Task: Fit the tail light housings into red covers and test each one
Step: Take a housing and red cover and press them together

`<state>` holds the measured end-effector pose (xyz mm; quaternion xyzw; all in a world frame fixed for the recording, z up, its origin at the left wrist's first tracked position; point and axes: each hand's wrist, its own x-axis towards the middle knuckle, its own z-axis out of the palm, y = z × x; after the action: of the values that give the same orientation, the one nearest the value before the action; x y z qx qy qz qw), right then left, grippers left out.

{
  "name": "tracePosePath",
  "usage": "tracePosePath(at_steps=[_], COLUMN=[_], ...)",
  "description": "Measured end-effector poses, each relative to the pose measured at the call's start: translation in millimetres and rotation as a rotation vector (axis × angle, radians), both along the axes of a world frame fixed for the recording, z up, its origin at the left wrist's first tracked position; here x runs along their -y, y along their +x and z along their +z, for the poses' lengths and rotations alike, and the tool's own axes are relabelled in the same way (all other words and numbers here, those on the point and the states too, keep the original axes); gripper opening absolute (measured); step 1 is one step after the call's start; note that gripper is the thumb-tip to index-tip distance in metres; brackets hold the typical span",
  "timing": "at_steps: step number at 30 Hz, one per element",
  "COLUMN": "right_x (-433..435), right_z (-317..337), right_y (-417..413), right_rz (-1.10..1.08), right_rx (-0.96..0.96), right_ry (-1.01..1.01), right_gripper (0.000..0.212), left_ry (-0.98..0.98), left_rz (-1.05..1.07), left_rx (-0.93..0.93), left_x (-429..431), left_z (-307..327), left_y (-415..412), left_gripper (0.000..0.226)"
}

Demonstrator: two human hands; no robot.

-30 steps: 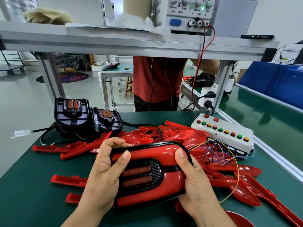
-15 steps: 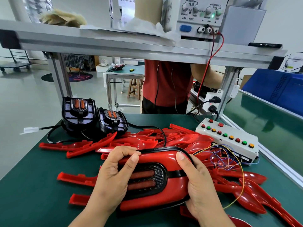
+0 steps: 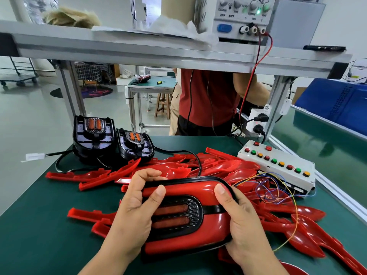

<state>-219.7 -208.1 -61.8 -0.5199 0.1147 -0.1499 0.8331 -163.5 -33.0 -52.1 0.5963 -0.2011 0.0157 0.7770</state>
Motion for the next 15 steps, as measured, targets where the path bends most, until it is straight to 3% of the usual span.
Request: tracePosePath(at_steps=[4,11,15], right_x=[1.1,0.8,1.2], right_z=[-0.9,0.6,1.1], right_y=[-0.3,-2.3,-2.9], right_rz=[0.015,0.017,0.008], right_rx=[-0.015,0.036,0.023], right_ry=[0.071,0.085,0.056], right_gripper=[0.050,0.039,0.046], left_ry=[-0.001,-0.050,-0.098], left_rz=[0.004,-0.027,-0.068], left_rx=[-0.019,-0.069,-0.144], left_x=[-1.3,-1.0,0.8], left_z=[-2.6,-1.1,-0.3], left_y=[3.3,4.5,4.2], left_gripper=[0.015,0.015,0.019])
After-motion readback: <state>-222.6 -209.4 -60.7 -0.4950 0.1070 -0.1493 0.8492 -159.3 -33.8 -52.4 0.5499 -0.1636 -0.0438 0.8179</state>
